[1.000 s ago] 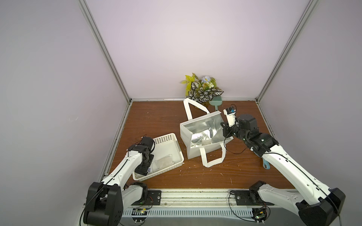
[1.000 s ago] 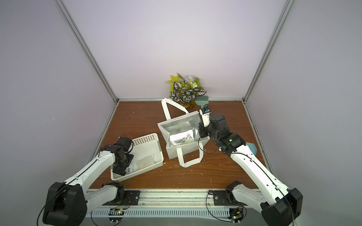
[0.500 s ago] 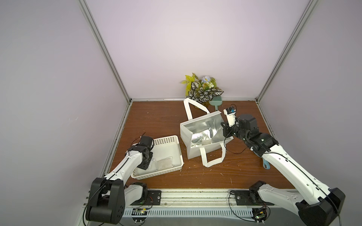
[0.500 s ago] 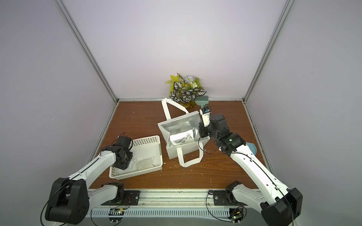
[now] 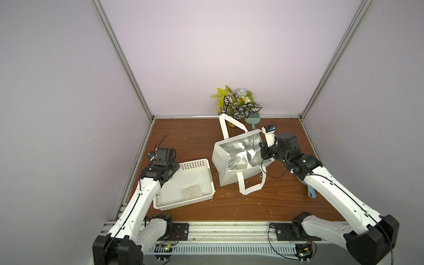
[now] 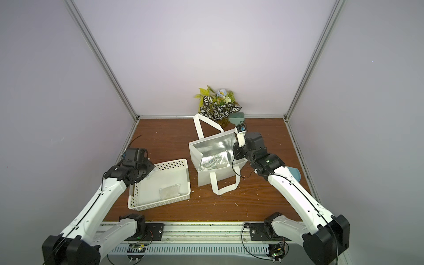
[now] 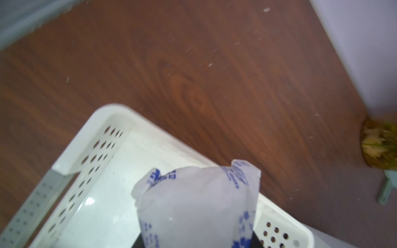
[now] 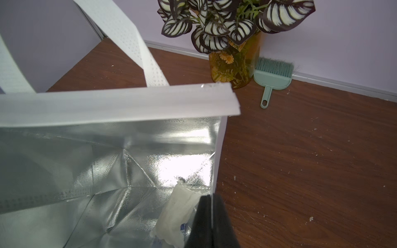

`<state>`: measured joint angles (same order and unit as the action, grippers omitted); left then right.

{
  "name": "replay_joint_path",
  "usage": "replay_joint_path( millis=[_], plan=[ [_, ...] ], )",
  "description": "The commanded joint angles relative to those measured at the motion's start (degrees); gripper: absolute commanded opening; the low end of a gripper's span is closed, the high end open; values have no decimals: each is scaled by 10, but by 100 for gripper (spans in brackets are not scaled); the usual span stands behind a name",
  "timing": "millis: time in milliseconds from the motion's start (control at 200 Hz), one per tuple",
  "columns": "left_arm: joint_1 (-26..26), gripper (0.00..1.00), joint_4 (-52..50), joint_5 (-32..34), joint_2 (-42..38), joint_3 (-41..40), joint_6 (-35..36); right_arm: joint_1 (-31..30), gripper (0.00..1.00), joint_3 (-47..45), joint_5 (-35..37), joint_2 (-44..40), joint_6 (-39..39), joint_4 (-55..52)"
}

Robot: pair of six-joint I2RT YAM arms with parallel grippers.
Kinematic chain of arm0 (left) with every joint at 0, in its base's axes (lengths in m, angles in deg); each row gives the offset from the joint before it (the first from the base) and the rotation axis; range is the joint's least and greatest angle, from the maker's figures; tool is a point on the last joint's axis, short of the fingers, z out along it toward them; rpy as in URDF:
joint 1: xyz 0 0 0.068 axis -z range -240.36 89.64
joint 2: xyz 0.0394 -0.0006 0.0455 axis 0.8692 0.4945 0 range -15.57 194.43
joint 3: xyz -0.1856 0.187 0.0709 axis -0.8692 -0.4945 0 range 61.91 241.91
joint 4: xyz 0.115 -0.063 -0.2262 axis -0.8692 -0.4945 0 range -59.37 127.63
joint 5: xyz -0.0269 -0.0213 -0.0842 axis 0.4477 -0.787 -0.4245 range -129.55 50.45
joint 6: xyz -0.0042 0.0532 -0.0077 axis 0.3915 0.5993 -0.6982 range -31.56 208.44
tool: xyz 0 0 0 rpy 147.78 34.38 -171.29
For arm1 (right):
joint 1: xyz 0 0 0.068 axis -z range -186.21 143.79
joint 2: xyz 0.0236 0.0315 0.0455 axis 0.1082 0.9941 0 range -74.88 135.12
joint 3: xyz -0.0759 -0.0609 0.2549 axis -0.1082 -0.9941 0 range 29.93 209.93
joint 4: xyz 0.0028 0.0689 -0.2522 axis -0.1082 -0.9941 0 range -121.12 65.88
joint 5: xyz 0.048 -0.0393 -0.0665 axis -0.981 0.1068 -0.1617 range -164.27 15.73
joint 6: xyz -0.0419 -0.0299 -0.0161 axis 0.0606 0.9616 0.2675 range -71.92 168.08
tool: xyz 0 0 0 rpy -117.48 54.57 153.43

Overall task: Place the ice pack in the delivery bag
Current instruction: Pick up the ice pack from the bin, then place the ice pack in the delivery bag.

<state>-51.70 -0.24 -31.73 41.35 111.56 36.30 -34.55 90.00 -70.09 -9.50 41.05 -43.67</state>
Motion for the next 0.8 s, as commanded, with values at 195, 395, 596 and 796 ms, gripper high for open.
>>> replay_joint_path(
  millis=[195, 395, 596, 796],
  plan=[
    [234, 27, 65, 10, 58, 246, 312, 16, 4, 39, -19, 24, -10, -1],
    [362, 23, 74, -14, 166, 380, 432, 29, 4, 58, -51, 34, -14, -30],
    [413, 21, 76, -69, 240, 434, 511, 41, 5, 60, -66, 30, -17, -50],
    [470, 17, 75, -48, 289, 452, 551, 47, 5, 60, -79, 30, -22, -54]
  ],
)
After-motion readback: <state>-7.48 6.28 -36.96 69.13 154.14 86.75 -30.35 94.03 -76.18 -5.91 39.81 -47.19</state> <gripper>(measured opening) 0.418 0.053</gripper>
